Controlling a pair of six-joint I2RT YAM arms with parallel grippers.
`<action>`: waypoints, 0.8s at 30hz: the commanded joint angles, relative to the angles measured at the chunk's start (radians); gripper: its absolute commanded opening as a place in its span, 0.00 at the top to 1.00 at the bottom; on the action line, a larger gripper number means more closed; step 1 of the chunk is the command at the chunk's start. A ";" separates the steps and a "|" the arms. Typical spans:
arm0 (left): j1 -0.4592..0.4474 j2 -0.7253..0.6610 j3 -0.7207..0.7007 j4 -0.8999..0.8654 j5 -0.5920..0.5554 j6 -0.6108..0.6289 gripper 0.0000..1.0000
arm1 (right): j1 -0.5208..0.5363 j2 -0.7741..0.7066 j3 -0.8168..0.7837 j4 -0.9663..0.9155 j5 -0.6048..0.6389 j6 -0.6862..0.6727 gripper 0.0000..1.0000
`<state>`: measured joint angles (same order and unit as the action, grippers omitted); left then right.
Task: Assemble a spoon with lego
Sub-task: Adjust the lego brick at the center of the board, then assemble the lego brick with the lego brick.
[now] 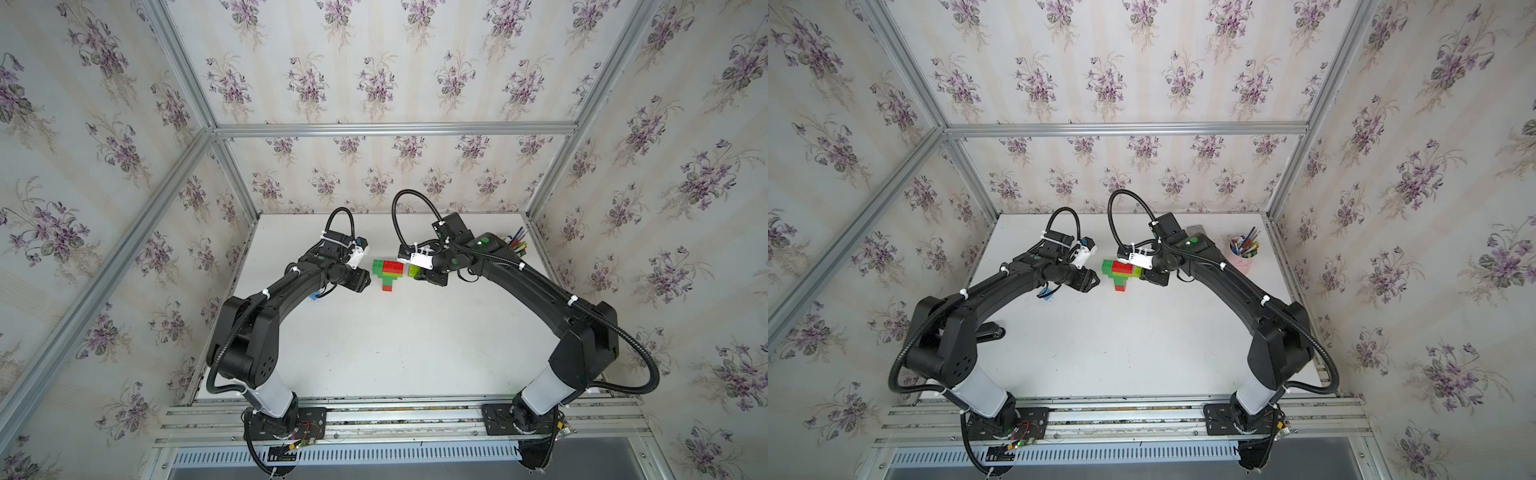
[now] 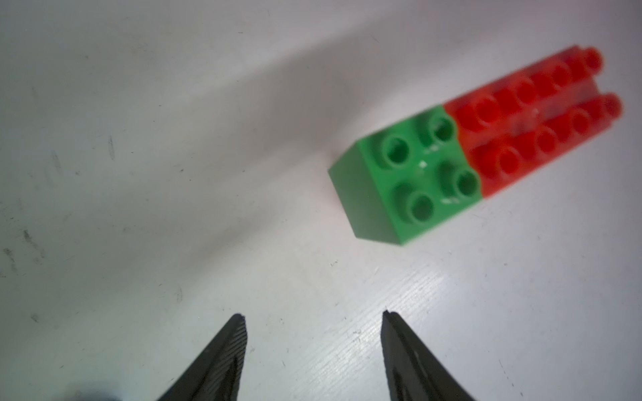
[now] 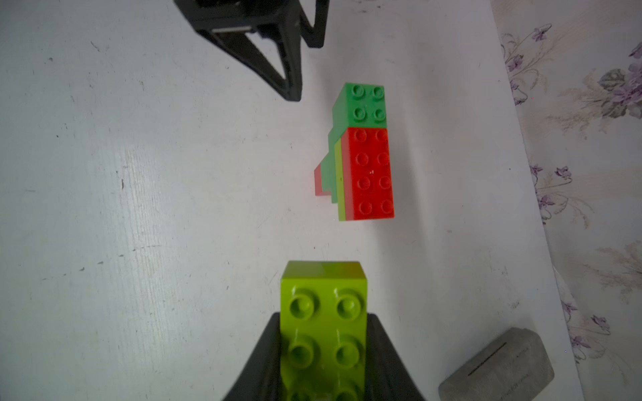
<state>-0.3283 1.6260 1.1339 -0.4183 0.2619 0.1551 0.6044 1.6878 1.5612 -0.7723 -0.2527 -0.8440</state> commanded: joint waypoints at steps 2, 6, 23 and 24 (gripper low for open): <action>0.000 -0.088 -0.090 0.060 0.037 0.139 0.35 | 0.032 0.126 0.178 -0.149 0.010 0.029 0.75; 0.003 -0.127 -0.135 0.060 0.032 0.152 0.35 | 0.054 0.291 0.421 -0.270 0.021 0.051 0.75; 0.004 -0.238 -0.231 0.061 -0.035 0.100 0.34 | 0.081 0.516 0.715 -0.297 0.044 0.027 0.75; 0.004 -0.243 -0.238 0.059 -0.039 0.098 0.34 | 0.081 0.519 0.714 -0.296 0.046 0.025 0.75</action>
<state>-0.3267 1.4029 0.9039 -0.3771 0.2459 0.2668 0.6861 2.1986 2.2684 -1.0508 -0.2108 -0.8021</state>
